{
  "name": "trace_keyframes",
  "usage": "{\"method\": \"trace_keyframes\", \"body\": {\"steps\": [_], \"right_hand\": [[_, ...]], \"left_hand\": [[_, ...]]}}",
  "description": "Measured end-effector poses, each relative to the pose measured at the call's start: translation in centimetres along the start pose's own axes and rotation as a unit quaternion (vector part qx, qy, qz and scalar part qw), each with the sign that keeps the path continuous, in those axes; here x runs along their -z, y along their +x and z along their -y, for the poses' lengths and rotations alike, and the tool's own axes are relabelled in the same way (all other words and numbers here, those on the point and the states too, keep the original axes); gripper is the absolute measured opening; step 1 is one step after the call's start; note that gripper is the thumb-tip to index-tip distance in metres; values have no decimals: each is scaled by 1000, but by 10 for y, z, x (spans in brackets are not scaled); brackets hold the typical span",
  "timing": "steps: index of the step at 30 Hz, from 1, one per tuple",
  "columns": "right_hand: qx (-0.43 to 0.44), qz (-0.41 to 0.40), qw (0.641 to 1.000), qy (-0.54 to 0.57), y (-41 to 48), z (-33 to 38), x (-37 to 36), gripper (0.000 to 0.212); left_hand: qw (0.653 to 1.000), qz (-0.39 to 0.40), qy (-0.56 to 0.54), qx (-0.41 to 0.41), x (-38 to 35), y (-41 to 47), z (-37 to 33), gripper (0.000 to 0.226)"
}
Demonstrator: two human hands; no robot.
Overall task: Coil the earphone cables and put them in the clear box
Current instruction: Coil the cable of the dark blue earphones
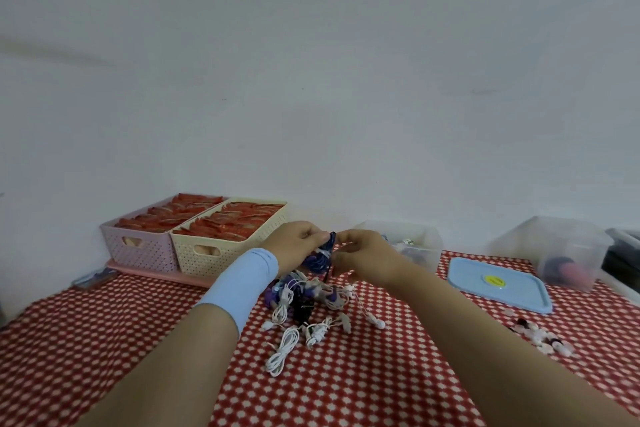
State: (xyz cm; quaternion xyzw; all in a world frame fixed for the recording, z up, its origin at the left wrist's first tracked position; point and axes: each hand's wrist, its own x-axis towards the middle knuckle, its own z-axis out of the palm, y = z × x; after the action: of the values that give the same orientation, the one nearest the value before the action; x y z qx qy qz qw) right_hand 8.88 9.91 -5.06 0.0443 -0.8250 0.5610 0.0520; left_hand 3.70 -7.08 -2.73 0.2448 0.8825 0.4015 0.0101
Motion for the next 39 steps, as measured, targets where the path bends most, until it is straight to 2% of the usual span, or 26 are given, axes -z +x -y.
{"method": "trace_keyframes", "body": {"steps": [3,8,13,15,17,18,20,22,25,29,33,36,39], "right_hand": [[3,-9,1000,8,-7,1,13,9],[-16,-30,999,17,-27,-1,40,13],[-86,7,992,-88,-51,-11,83,32],[-100,15,989,-108,-63,-18,99,33],[-114,17,989,-96,-76,-24,115,30],[-124,13,989,-84,-82,-28,123,29],[-149,9,984,-98,-92,-36,137,34],[-167,6,974,-152,-98,-41,143,35],[-190,5,963,-189,-106,-52,152,22],[-185,9,967,-173,-110,-61,158,14],[-143,-48,968,-202,-107,-71,161,9],[-116,-85,966,-217,-104,-81,161,15],[-99,-112,960,-235,-105,-90,161,15]], "left_hand": [[995,18,-95,21,-7,4,-6,62],[986,68,-152,12,-25,5,-28,22],[959,114,-257,35,-57,6,-54,24],[951,130,-277,41,-74,8,-64,24],[953,137,-268,40,-93,11,-72,19],[963,135,-230,28,-101,13,-77,17],[986,139,-90,-14,-121,17,-84,13],[990,139,25,-16,-133,17,-88,18],[983,154,99,13,-154,21,-85,28],[957,174,230,46,-162,20,-74,30],[942,133,307,-2,-157,20,-70,32],[968,69,230,-76,-158,19,-72,26],[975,144,125,-111,-165,10,-79,18]]}}
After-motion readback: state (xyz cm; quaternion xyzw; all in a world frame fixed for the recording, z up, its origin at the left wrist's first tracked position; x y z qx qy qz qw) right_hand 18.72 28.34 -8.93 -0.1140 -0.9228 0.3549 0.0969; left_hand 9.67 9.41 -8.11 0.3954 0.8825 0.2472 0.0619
